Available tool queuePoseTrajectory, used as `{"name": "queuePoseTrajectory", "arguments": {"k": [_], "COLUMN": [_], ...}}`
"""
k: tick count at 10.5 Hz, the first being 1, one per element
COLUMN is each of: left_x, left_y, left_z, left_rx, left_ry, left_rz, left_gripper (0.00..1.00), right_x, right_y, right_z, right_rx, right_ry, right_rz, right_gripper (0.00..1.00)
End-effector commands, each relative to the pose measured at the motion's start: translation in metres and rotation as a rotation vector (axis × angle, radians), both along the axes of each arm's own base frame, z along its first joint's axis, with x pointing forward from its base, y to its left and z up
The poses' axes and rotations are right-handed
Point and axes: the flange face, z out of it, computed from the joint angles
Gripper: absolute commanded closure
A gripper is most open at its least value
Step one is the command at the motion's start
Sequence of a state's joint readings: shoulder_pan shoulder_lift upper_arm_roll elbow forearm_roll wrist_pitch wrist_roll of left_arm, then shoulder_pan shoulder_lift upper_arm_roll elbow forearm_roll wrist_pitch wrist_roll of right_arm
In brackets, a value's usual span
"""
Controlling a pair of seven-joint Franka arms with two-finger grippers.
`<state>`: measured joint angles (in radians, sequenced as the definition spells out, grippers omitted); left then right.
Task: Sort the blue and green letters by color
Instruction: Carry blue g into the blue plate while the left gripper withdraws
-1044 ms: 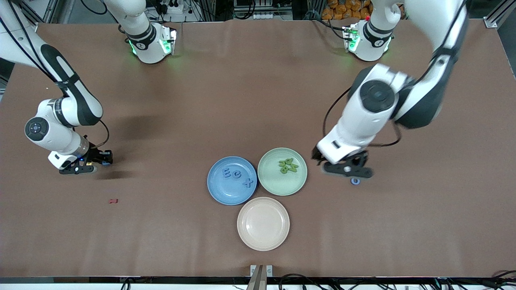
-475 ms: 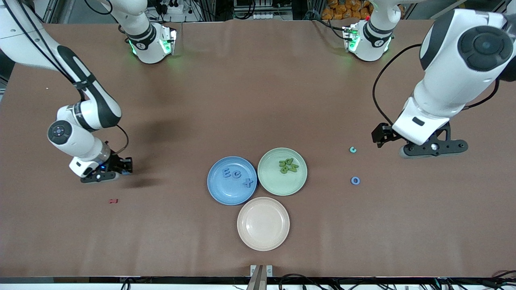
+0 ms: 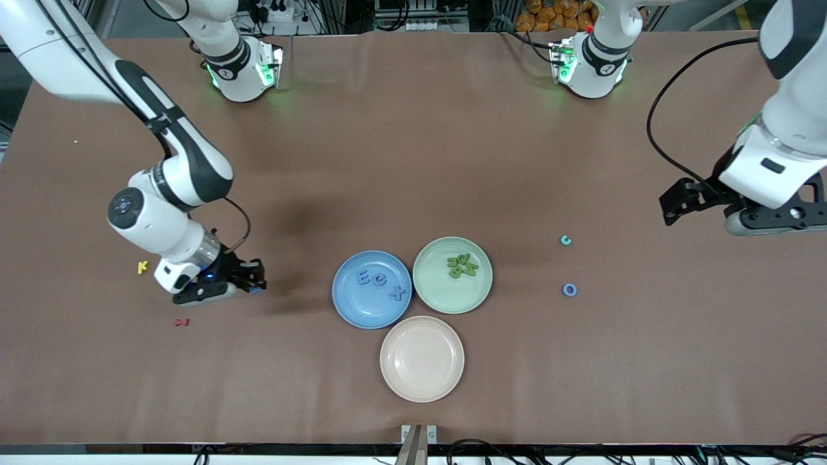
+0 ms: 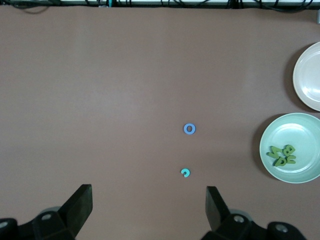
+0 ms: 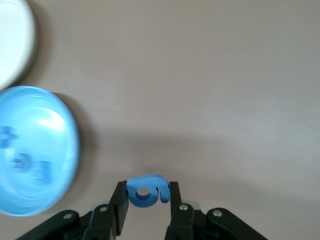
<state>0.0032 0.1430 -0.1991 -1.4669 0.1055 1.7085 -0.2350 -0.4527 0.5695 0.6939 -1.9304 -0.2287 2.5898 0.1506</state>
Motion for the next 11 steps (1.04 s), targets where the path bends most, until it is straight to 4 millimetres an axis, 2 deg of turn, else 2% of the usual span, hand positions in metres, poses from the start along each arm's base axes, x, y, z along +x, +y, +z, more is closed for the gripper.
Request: {"name": "queuePoseTrajectory", "arguments": {"k": [1, 2, 3, 4, 5, 7, 8, 11], "left_x": [-0.007, -0.009, -0.009, -0.013, -0.013, -0.011, -0.011, -0.011], "left_y": [0.0, 0.0, -0.003, -0.008, -0.004, 0.012, 0.012, 0.01], "left_z": [-0.007, -0.003, 0.001, 0.006, 0.008, 0.009, 0.01, 0.01], "left_rx": [-0.013, -0.013, -0.015, -0.019, -0.037, -0.06, -0.061, -0.075], "left_ry": [0.045, 0.044, 0.036, 0.028, 0.028, 0.03, 0.029, 0.031], "left_rz": [-0.015, -0.016, -0.015, -0.021, -0.016, 0.01, 0.009, 0.009], "left_gripper": [0.0, 0.0, 0.0, 0.0, 0.0, 0.0, 0.0, 0.0], "right_x": [0.008, -0.003, -0.005, -0.001, -0.003, -0.003, -0.001, 0.01], "right_y": [0.099, 0.139, 0.162, 0.17, 0.179, 0.181, 0.174, 0.118], "right_z": [0.047, 0.051, 0.053, 0.055, 0.054, 0.055, 0.054, 0.042], "right_rx": [0.086, 0.098, 0.103, 0.094, 0.095, 0.096, 0.089, -0.024], "right_ry": [-0.029, -0.012, -0.009, -0.013, -0.007, -0.005, -0.001, 0.087], "right_rz": [-0.042, -0.083, -0.123, -0.159, -0.182, -0.193, -0.201, -0.211], "right_gripper": [1.0, 1.0, 1.0, 0.48, 0.0, 0.0, 0.0, 0.0]}}
